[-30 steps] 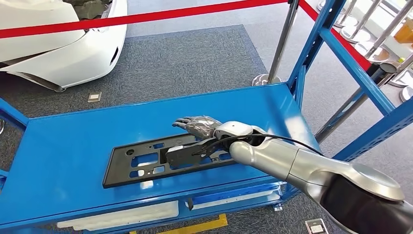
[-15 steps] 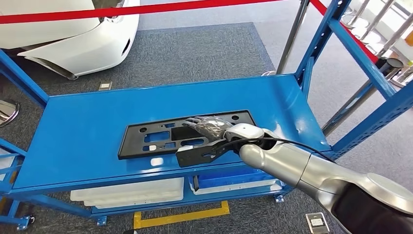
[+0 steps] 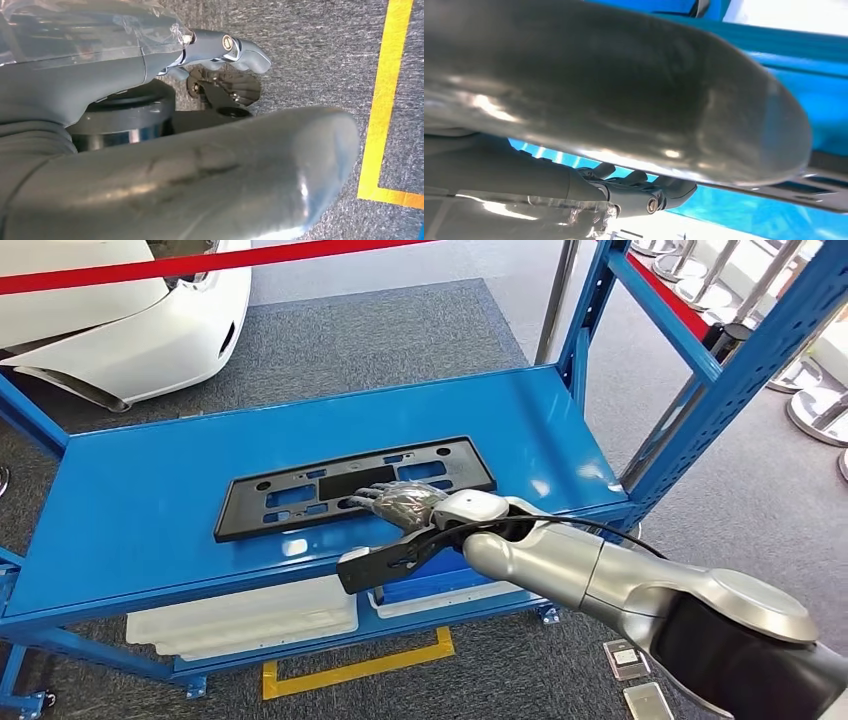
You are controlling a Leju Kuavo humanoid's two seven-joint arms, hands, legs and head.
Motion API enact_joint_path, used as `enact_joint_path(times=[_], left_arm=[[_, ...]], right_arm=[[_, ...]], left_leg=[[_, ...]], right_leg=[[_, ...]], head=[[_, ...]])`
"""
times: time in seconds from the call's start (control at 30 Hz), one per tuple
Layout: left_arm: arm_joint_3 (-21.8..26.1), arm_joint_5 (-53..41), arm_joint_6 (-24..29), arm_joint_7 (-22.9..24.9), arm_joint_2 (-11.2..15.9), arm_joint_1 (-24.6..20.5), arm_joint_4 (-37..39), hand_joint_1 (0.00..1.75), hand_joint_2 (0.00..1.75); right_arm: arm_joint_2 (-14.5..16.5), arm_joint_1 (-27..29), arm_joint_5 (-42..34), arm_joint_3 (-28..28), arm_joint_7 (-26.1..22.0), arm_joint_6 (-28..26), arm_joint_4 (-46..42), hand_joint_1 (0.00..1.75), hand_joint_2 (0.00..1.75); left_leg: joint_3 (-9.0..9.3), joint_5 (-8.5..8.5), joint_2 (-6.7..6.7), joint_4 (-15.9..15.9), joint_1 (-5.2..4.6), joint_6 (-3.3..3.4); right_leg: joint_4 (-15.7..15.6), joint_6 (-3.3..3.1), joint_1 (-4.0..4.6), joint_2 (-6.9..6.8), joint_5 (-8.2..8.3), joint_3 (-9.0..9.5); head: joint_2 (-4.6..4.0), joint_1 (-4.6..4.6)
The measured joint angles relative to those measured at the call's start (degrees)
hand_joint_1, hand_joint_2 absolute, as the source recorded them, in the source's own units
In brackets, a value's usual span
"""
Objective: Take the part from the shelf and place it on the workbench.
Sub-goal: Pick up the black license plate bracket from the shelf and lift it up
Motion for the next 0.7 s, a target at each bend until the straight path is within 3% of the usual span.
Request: enact_joint_path(times=[0.03, 0.13, 0.17, 0.27, 0.43, 0.7], left_arm=[[-0.1, -0.1, 0.1, 0.1, 0.0, 0.0, 0.0, 0.0, 0.0], [-0.4, -0.4, 0.2, 0.3, 0.0, 0.0, 0.0, 0.0, 0.0], [-0.4, -0.4, 0.2, 0.4, -0.1, 0.0, 0.0, 0.0, 0.0], [-0.5, -0.6, 0.3, 0.4, -0.1, 0.0, 0.0, 0.0, 0.0], [-0.7, -0.8, 0.4, 0.4, -0.1, 0.0, 0.0, 0.0, 0.0], [-0.9, -1.4, 0.2, 0.6, 0.0, -0.1, 0.0, 0.0, 0.0]], right_arm=[[0.0, -0.1, 0.5, 0.0, 0.4, 0.5, 0.0, 0.0, 0.0], [-0.1, -0.2, 3.0, 0.5, 2.0, 2.1, 0.1, 0.0, 0.0], [-0.2, -0.3, 3.9, 0.8, 2.4, 2.6, 0.2, 0.0, 0.0], [-0.4, -0.3, 7.4, 1.5, 3.7, 3.4, 0.7, 0.0, 0.0], [-0.9, -0.5, 12.8, 2.4, 5.8, 2.9, 1.8, 0.0, 0.0], [-1.6, -0.6, 17.1, 3.2, 7.4, 2.9, 3.0, 0.0, 0.0]], left_leg=[[0.2, -0.21, -0.02, -0.8, -0.03, 0.23], [0.03, -0.17, -0.17, -1.2, -0.09, 0.73], [-0.02, -0.09, -0.21, -1.2, -0.23, 0.9], [-0.26, 0.19, -0.26, -1.1, -0.44, 1.39], [-0.42, 0.29, -0.29, -1.0, -0.52, 1.56], [-0.51, 0.2, -0.27, -1.0, -0.49, 1.57]], right_leg=[[0.1, 0.17, 0.15, -0.03, -0.11, -0.15], [0.2, -1.01, 0.27, 0.14, -0.55, -0.29], [0.0, -0.99, 0.16, 0.21, -0.22, -0.25], [-0.4, 0.52, -0.08, 0.23, 0.73, -0.21], [-0.5, 0.79, -0.15, 0.23, 0.96, -0.25], [-0.5, 0.94, -0.14, 0.22, 0.85, -0.42]], head=[[0.0, -0.01], [0.0, 0.54], [0.0, 0.76], [0.0, 1.32], [0.0, 1.98], [0.0, 2.15]])
